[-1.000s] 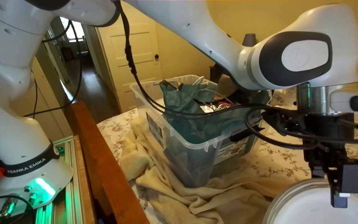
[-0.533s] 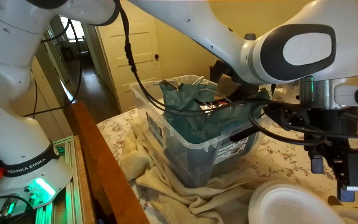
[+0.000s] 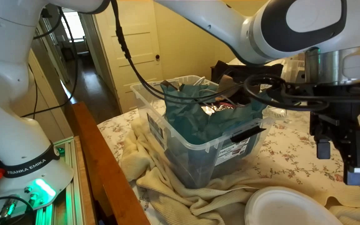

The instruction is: Remove the white plates from the container.

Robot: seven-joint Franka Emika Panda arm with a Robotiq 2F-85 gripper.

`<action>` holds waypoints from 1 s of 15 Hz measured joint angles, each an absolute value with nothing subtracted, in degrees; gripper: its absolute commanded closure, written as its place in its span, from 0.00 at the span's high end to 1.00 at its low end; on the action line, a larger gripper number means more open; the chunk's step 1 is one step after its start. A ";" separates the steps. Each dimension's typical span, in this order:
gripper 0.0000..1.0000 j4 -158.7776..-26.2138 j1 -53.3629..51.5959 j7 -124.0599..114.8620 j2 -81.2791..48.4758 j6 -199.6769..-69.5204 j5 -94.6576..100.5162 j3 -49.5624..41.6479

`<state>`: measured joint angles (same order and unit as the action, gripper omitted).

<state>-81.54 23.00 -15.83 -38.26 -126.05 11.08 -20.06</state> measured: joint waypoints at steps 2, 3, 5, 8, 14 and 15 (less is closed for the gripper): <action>1.00 -83.17 22.58 -16.44 -35.95 -125.61 11.08 -19.99; 1.00 -84.27 22.26 -16.84 -34.70 -125.47 11.08 -19.99; 1.00 -86.99 21.38 -17.78 -31.95 -125.46 11.08 -19.98; 1.00 -91.55 19.40 -20.43 -27.75 -125.46 11.08 -20.26; 1.00 -100.87 15.53 -26.64 -19.99 -125.61 11.91 -21.12; 1.00 -102.26 14.98 -27.65 -18.84 -125.81 12.57 -21.29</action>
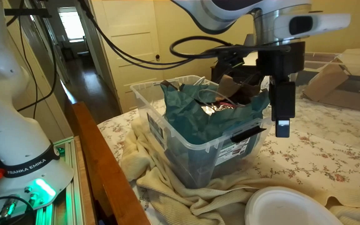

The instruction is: Remove the white plates from the container.

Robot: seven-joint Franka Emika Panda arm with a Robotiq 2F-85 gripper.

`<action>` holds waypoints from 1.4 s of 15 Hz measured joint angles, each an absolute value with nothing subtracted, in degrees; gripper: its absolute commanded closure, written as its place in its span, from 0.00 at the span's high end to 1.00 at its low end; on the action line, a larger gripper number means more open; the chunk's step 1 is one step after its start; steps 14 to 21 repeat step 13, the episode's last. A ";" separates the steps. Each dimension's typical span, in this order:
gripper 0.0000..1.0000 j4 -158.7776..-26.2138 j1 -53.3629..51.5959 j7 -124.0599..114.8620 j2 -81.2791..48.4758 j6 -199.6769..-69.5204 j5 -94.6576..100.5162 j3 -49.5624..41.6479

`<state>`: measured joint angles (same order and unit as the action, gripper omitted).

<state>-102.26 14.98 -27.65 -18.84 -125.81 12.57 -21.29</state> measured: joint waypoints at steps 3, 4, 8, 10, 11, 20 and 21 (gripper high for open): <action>1.00 -106.39 13.56 -30.70 -15.30 -126.28 15.86 -21.70; 1.00 -107.66 13.20 -31.90 -14.13 -126.33 17.36 -21.76; 1.00 -111.99 12.31 -35.73 -9.79 -126.49 22.45 -21.64; 1.00 -113.82 12.07 -36.79 -7.90 -126.54 24.10 -21.32; 1.00 -114.40 11.96 -36.97 -7.28 -126.54 24.33 -21.24; 1.00 -115.03 11.86 -37.05 -6.64 -126.59 24.44 -21.21; 1.00 -115.03 11.86 -37.05 -6.64 -126.59 24.44 -21.21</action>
